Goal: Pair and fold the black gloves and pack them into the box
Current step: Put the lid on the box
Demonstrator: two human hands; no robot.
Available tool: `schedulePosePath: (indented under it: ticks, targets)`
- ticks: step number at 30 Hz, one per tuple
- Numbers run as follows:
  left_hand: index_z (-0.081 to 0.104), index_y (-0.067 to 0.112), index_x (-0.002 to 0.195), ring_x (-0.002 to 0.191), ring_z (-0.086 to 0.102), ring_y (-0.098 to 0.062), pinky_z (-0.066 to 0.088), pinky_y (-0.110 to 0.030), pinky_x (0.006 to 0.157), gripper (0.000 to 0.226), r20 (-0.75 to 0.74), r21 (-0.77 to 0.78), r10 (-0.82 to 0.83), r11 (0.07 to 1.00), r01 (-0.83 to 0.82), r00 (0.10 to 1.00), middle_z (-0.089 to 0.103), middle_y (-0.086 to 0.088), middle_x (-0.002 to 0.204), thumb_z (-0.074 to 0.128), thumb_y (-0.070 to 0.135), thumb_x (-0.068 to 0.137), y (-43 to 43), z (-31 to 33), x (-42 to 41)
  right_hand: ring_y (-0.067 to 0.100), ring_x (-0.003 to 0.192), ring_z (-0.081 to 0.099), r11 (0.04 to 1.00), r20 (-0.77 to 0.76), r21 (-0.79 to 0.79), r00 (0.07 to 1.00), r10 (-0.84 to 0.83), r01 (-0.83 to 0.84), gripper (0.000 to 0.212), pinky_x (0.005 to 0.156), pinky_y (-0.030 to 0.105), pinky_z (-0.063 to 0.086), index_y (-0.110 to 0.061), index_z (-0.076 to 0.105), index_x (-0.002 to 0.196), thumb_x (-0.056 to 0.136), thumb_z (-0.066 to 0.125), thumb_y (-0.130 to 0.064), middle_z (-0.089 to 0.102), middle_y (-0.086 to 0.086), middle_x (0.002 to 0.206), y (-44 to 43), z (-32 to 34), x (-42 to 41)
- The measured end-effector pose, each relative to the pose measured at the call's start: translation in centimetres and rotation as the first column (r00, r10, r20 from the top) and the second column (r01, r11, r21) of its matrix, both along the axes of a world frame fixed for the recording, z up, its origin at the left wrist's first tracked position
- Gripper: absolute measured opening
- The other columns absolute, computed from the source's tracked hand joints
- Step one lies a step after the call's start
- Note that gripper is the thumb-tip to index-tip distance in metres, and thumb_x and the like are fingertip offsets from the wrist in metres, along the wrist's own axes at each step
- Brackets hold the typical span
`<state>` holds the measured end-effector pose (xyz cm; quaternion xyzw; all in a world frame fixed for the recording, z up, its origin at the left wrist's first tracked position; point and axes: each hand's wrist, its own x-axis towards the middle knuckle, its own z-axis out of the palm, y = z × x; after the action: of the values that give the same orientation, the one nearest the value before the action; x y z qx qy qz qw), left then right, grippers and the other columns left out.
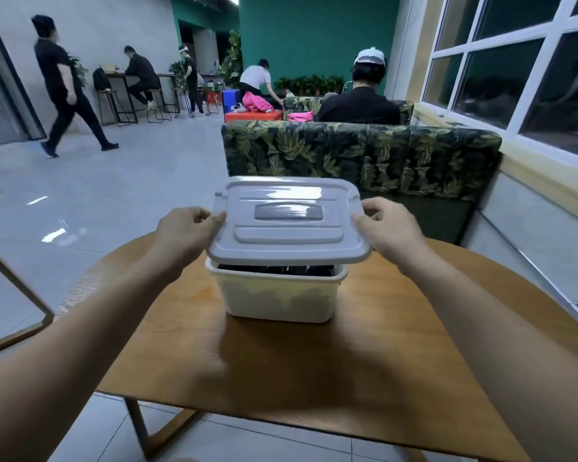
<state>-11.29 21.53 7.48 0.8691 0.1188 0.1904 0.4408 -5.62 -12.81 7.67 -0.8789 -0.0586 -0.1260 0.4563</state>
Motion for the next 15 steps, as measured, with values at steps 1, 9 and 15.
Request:
schedulePosePath:
  ticks: [1, 9, 15]
  targets:
    - [0.077, 0.017, 0.097, 0.091, 0.068, -0.017, 0.054, -0.038, 0.074, 0.039, -0.033, 0.000, 0.001, 1.000, -0.001, 0.999, 0.075, 0.002, 0.096, 0.063, 0.052, 0.101, 0.2, -0.5, 0.1, 0.013, 0.086, 0.067, 0.999, -0.034, -0.048, 0.999, 0.009, -0.011, 0.025, 0.063, 0.030, 0.045, -0.028, 0.069, 0.123, 0.102, 0.062, -0.041, 0.072, -0.005, 0.099, 0.2, -0.5, 0.0]
    - [0.061, 0.023, 0.093, 0.079, 0.050, -0.023, 0.036, -0.034, 0.068, 0.024, -0.153, 0.039, 0.007, 0.999, -0.001, 0.988, 0.056, -0.008, 0.089, 0.062, 0.045, 0.102, 1.6, -3.3, 1.5, 0.022, 0.097, 0.064, 0.953, -0.117, -0.298, 0.993, 0.018, -0.052, 0.037, 0.072, 0.037, 0.051, -0.018, 0.067, 0.126, 0.103, 0.057, -0.045, 0.069, -0.002, 0.103, 2.1, -4.0, 0.2]
    - [0.068, 0.004, 0.083, 0.074, 0.050, -0.025, 0.037, -0.039, 0.067, 0.047, -0.183, 0.064, 0.020, 0.998, -0.009, 0.983, 0.058, -0.009, 0.082, 0.064, 0.048, 0.099, 2.2, -4.7, 3.0, 0.022, 0.092, 0.065, 0.933, -0.132, -0.359, 0.991, -0.032, -0.018, 0.033, 0.080, 0.044, 0.059, -0.018, 0.069, 0.117, 0.101, 0.054, -0.042, 0.067, -0.005, 0.095, 2.6, -4.5, 0.9]
